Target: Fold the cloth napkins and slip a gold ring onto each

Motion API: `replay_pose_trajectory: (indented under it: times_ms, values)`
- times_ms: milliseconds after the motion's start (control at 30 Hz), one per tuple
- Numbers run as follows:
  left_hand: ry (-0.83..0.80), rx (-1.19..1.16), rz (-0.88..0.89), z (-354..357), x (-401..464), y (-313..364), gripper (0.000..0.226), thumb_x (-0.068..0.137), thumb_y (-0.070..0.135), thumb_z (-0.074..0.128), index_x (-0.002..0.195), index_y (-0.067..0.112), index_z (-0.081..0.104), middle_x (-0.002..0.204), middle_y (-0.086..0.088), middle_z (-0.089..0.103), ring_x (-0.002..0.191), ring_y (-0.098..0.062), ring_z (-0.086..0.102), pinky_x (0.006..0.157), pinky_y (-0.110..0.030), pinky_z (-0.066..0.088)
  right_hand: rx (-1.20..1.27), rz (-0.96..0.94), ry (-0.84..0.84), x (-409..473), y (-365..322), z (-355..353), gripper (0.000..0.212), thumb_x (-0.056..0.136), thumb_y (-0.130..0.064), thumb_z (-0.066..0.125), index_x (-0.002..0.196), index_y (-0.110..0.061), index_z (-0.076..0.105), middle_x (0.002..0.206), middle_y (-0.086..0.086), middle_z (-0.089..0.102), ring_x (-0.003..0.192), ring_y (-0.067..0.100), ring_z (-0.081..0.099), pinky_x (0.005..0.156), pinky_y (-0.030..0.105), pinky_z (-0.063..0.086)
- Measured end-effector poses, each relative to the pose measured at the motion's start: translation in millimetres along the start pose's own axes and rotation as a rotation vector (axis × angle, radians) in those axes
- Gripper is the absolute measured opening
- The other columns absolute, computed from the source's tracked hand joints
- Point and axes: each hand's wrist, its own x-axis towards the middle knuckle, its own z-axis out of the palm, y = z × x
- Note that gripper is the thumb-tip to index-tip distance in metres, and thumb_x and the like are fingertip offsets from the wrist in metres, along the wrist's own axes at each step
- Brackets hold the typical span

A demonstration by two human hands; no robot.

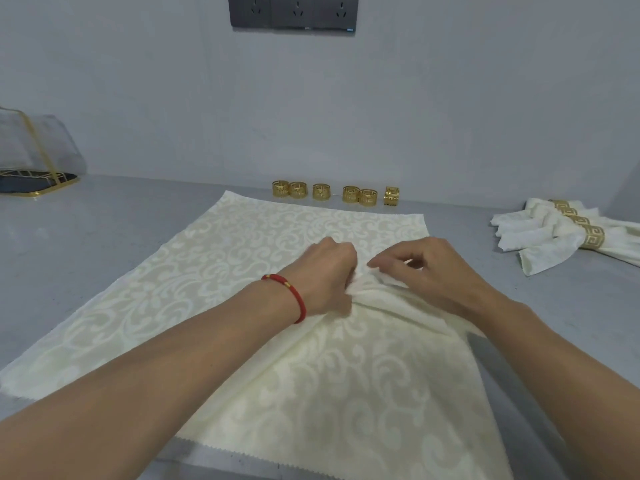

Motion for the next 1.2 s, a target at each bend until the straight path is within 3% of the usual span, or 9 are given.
replay_pose_trajectory:
  times_ms: [167,300,400,500,667,800,900,967,1200]
  values:
    - [0.223,0.043,-0.259,-23,30,-63,0.022,0.077,0.011,0.072,0.082,0.011,0.051,0.092,-0.009,0.047,0.085,-0.03,0.048,0.068,-0.033,0.04,-0.003,0.168,0.279,61,37,5,0.036,0.099,-0.036,0.056,0.093,-0.008,0.077,0.094,0.008,0.076,0.094,0.02,0.068,0.091,0.035,0.051]
    - [0.288,-0.032,-0.389,0,46,-102,0.016,0.075,0.011,0.065,0.078,0.011,0.049,0.087,-0.011,0.053,0.09,-0.034,0.049,0.065,-0.033,0.033,-0.066,0.317,0.411,124,83,8,0.019,0.096,-0.024,0.059,0.094,-0.019,0.077,0.09,0.0,0.076,0.09,0.023,0.072,0.092,0.036,0.056]
    - [0.284,-0.028,-0.392,16,52,-113,0.009,0.079,0.008,0.058,0.08,0.01,0.049,0.08,-0.006,0.044,0.083,-0.029,0.045,0.063,-0.032,0.034,-0.184,0.409,0.457,169,112,6,0.022,0.096,-0.023,0.055,0.094,-0.013,0.075,0.09,0.011,0.075,0.091,0.035,0.07,0.085,0.036,0.055]
    - [0.289,0.089,-0.346,19,55,-112,0.013,0.084,0.009,0.055,0.08,0.013,0.043,0.074,-0.001,0.034,0.078,-0.028,0.044,0.067,-0.033,0.034,-0.23,0.56,0.478,207,132,2,0.024,0.098,-0.021,0.056,0.105,-0.003,0.071,0.108,0.018,0.07,0.11,0.037,0.061,0.081,0.034,0.044]
    - [0.286,0.305,-0.363,21,55,-105,0.033,0.09,0.011,0.055,0.071,0.018,0.029,0.069,0.0,0.026,0.056,-0.016,0.023,0.066,-0.032,0.028,-0.178,0.749,0.531,243,152,4,0.034,0.099,-0.026,0.061,0.122,-0.001,0.055,0.132,0.022,0.057,0.119,0.04,0.058,0.093,0.041,0.049]
    - [0.317,0.243,-0.342,22,56,-108,0.027,0.087,0.01,0.056,0.074,0.017,0.034,0.068,0.0,0.029,0.057,-0.017,0.024,0.066,-0.032,0.026,-0.016,0.765,0.534,254,149,0,0.032,0.093,-0.022,0.07,0.113,0.0,0.06,0.122,0.012,0.064,0.107,0.031,0.063,0.086,0.036,0.051]
    - [0.337,0.184,-0.321,21,53,-107,0.018,0.086,0.011,0.057,0.079,0.013,0.041,0.067,0.0,0.032,0.066,-0.025,0.035,0.065,-0.034,0.027,0.118,0.685,0.536,242,134,0,0.016,0.087,-0.024,0.075,0.081,-0.015,0.063,0.095,0.008,0.067,0.088,0.026,0.064,0.077,0.034,0.053]
    - [0.376,0.14,-0.318,20,51,-107,0.014,0.086,0.01,0.057,0.08,0.011,0.044,0.067,-0.001,0.031,0.071,-0.028,0.037,0.065,-0.035,0.029,0.12,0.549,0.535,219,113,0,0.029,0.088,-0.027,0.071,0.063,-0.021,0.059,0.077,0.004,0.063,0.076,0.025,0.06,0.072,0.034,0.051]
    - [0.554,0.117,-0.191,6,40,-100,0.023,0.076,0.004,0.068,0.071,0.007,0.046,0.058,-0.007,0.043,0.058,-0.03,0.037,0.061,-0.033,0.021,0.266,0.355,0.515,71,39,-49,0.022,0.096,-0.03,0.064,0.08,-0.016,0.069,0.092,-0.002,0.074,0.085,0.013,0.069,0.089,0.05,0.061]
